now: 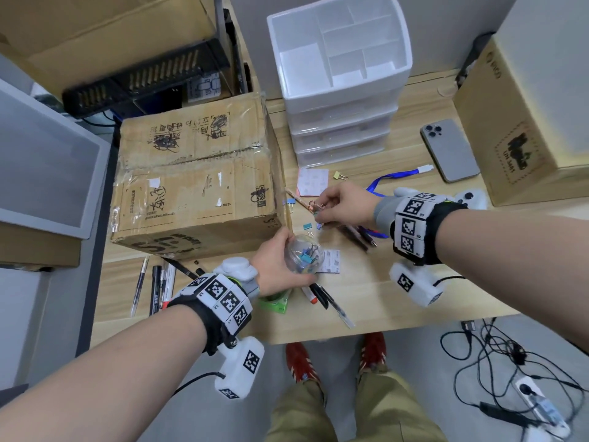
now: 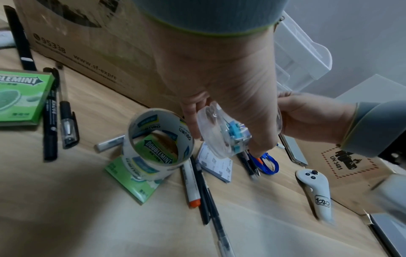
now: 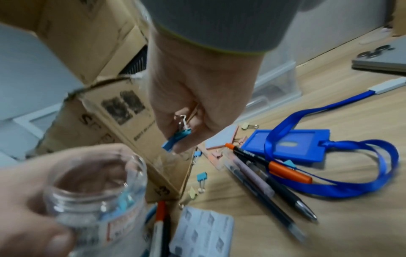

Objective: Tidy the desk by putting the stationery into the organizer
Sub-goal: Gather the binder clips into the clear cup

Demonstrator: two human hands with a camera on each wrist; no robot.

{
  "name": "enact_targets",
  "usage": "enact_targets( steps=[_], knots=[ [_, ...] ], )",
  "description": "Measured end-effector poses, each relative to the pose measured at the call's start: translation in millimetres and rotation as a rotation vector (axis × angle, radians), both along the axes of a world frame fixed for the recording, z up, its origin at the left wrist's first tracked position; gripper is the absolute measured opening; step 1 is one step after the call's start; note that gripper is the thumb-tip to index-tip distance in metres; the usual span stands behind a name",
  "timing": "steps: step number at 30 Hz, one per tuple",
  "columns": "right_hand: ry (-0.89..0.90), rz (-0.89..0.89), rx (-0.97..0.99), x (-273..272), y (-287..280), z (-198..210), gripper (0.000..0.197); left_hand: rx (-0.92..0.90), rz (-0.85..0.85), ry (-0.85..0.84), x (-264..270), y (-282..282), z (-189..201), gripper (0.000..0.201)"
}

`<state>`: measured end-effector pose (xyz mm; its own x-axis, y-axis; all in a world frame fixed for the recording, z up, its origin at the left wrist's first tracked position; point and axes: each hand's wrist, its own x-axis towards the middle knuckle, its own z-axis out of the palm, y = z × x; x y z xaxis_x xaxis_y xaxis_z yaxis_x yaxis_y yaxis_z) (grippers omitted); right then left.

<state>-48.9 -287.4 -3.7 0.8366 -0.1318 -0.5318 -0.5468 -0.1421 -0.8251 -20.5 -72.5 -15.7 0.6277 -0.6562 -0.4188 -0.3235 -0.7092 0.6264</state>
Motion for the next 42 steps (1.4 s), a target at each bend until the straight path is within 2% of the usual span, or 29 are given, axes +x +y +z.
enact_targets(
  steps=[2, 5, 7, 10, 12, 20, 23, 30, 33, 36, 38, 40, 42],
  knots=[
    [0.002, 0.001, 0.154, -2, 0, 14, 0.018, 0.006, -0.013, 0.008, 0, -5, 2, 0.069],
    [0.006, 0.105, 0.196, -4, 2, 27, 0.021, 0.021, -0.016, 0.046, -1, -12, 5, 0.078],
    [0.011, 0.241, 0.106, -7, 5, 34, 0.020, -0.001, 0.001, 0.075, -1, -16, 8, 0.087],
    [-0.021, 0.460, -0.183, -10, 6, 38, 0.021, -0.029, 0.007, 0.104, 0, -21, 11, 0.083],
    [-0.014, 0.514, -0.210, -9, 5, 38, 0.023, -0.032, 0.000, 0.100, 0, -23, 13, 0.082],
    [0.091, 0.448, 0.161, -2, 0, 48, 0.034, -0.071, -0.007, 0.124, 3, -16, 15, 0.085],
    [0.113, 0.463, 0.207, 1, 1, 48, 0.039, -0.077, 0.002, 0.129, 4, -12, 12, 0.089],
    [0.142, 0.416, 0.245, 5, 2, 42, 0.026, -0.091, -0.005, 0.134, 4, -7, 7, 0.093],
    [0.195, 0.369, 0.390, 6, -1, 40, 0.025, -0.092, -0.009, 0.127, 6, -6, 6, 0.093],
    [0.221, 0.264, 0.508, 10, -4, 36, 0.023, -0.088, -0.018, 0.140, 7, -5, 5, 0.083],
    [0.196, 0.135, 0.392, 15, -8, 27, 0.018, -0.072, -0.030, 0.141, 8, -4, 5, 0.076],
    [0.146, 0.046, 0.075, 18, -15, 9, 0.013, -0.065, -0.045, 0.145, 6, -2, 4, 0.070],
    [0.150, 0.141, -0.245, 19, -23, -11, 0.012, -0.077, -0.043, 0.151, 5, 1, 5, 0.064]
  ],
)
